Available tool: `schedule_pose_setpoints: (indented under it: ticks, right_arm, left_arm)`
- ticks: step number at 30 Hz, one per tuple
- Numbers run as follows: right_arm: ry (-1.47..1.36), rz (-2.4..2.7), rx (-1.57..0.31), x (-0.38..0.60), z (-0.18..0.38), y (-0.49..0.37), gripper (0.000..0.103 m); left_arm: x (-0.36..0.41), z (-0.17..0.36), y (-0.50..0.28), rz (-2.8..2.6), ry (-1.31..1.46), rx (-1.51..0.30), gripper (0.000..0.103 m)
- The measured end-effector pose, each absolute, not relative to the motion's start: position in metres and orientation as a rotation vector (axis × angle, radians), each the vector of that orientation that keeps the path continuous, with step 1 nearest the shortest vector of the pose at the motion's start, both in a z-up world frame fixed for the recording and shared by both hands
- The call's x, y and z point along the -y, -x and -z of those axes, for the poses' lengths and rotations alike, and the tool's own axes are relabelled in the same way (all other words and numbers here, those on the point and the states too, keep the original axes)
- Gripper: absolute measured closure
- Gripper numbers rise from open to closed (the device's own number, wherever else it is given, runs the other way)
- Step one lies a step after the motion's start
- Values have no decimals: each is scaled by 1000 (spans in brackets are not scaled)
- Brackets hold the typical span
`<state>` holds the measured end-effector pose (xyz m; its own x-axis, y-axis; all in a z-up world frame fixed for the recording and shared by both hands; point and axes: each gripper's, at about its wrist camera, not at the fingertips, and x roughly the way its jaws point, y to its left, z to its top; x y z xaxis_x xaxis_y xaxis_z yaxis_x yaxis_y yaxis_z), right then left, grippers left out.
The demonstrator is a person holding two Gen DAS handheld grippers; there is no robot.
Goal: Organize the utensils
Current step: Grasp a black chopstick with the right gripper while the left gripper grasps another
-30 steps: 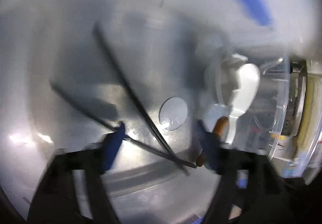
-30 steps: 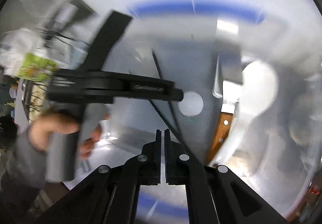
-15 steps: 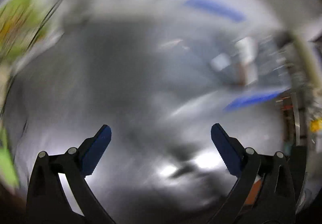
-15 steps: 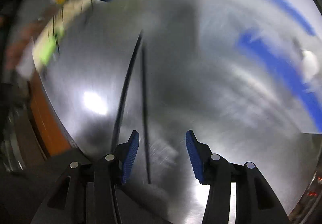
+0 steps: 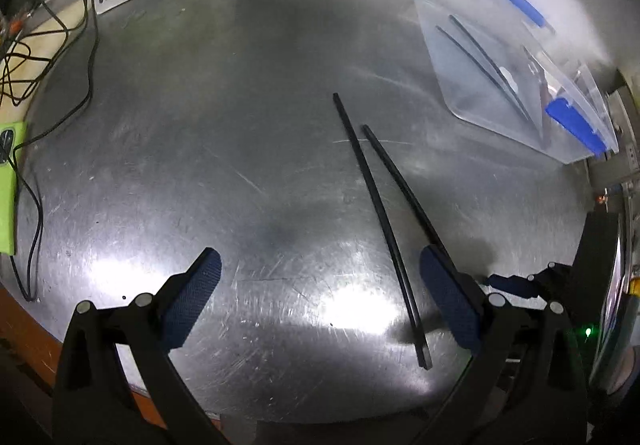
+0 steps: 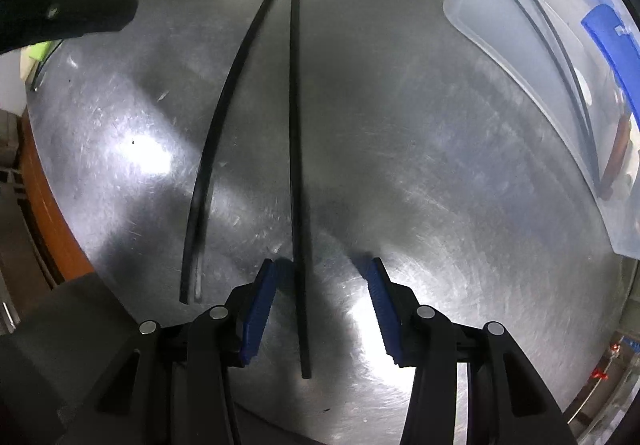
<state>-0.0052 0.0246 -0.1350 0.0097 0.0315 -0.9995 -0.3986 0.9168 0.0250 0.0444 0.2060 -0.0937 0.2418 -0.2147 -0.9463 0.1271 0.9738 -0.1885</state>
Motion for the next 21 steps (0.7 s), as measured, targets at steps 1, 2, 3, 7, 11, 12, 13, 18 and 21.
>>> schedule_pose_setpoints:
  ticks: [1, 2, 3, 7, 11, 12, 13, 18, 21]
  right_arm:
    - [296, -342, -1534, -27, 139, 4, 54]
    - [293, -340, -1536, -28, 138, 3, 54]
    - [292, -338, -1535, -29, 139, 2, 54]
    - [289, -338, -1532, -28, 141, 3, 54]
    - [281, -331, -1529, -27, 136, 7, 63]
    - [275, -329, -1521, -27, 134, 7, 72]
    - [271, -330, -1523, -27, 134, 7, 89]
    - [234, -332, -1523, -22, 131, 9, 96]
    - [53, -374, -1560, -7, 126, 8, 96]
  left_arm:
    - [-205, 95, -44, 234, 74, -1311, 8]
    - [-204, 95, -43, 231, 72, -1317, 8]
    - [-206, 95, -41, 228, 68, -1325, 8]
    - [-202, 106, -38, 257, 88, -1361, 8]
    - [-198, 115, -36, 282, 116, -1390, 8]
    - [-198, 117, -36, 290, 131, -1403, 8]
    - [-199, 120, -36, 301, 166, -1418, 8]
    - [-200, 128, -38, 338, 308, -1455, 8]
    - [-202, 127, -40, 414, 459, -1449, 8]
